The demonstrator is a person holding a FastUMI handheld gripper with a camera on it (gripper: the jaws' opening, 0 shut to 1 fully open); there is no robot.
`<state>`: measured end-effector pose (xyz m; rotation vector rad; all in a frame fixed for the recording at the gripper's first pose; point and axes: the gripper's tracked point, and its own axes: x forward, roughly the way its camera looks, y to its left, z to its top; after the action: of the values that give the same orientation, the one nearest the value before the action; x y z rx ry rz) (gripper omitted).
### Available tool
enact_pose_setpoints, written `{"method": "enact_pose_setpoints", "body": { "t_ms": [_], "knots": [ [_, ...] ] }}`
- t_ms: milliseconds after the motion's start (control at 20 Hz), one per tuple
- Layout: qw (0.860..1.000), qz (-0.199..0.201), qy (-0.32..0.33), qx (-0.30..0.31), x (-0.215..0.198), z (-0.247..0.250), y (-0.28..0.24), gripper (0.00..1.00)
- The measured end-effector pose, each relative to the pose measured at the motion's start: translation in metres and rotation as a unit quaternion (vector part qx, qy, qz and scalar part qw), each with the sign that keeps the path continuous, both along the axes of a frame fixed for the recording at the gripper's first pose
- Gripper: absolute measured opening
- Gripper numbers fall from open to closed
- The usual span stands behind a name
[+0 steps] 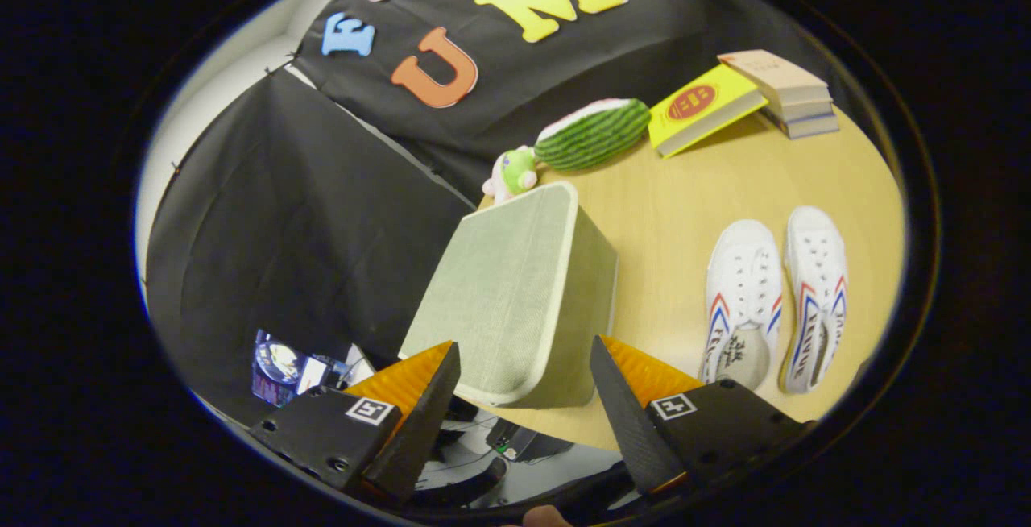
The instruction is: Open the storage box then place both shoes into the box .Put the left shoe in first, then the right shoe, with the right side of both shoes facing outward in a uniform manner.
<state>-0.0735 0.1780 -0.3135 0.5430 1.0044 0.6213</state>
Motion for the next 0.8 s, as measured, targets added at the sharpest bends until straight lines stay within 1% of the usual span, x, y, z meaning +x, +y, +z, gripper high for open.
{"method": "enact_pose_setpoints", "body": {
  "t_ms": [100, 200, 300, 400, 500, 550, 650, 800],
  "knots": [
    [0.999, -0.008, 0.038, 0.023, -0.001, -0.014, 0.006, 0.99],
    [0.997, -0.011, 0.059, 0.039, 0.002, -0.019, 0.013, 0.94],
    [0.995, -0.010, 0.077, 0.060, 0.005, -0.020, 0.018, 0.82],
    [0.993, -0.014, 0.090, 0.080, 0.006, -0.019, 0.026, 0.62],
    [0.992, -0.028, 0.097, 0.073, 0.009, -0.021, 0.023, 0.41],
    [0.991, -0.030, 0.103, 0.080, 0.007, -0.017, 0.023, 0.21],
    [0.988, -0.035, 0.115, 0.092, 0.008, -0.010, 0.023, 0.07],
    [0.989, -0.026, 0.110, 0.095, 0.010, 0.008, 0.026, 0.06]
  ]
}}
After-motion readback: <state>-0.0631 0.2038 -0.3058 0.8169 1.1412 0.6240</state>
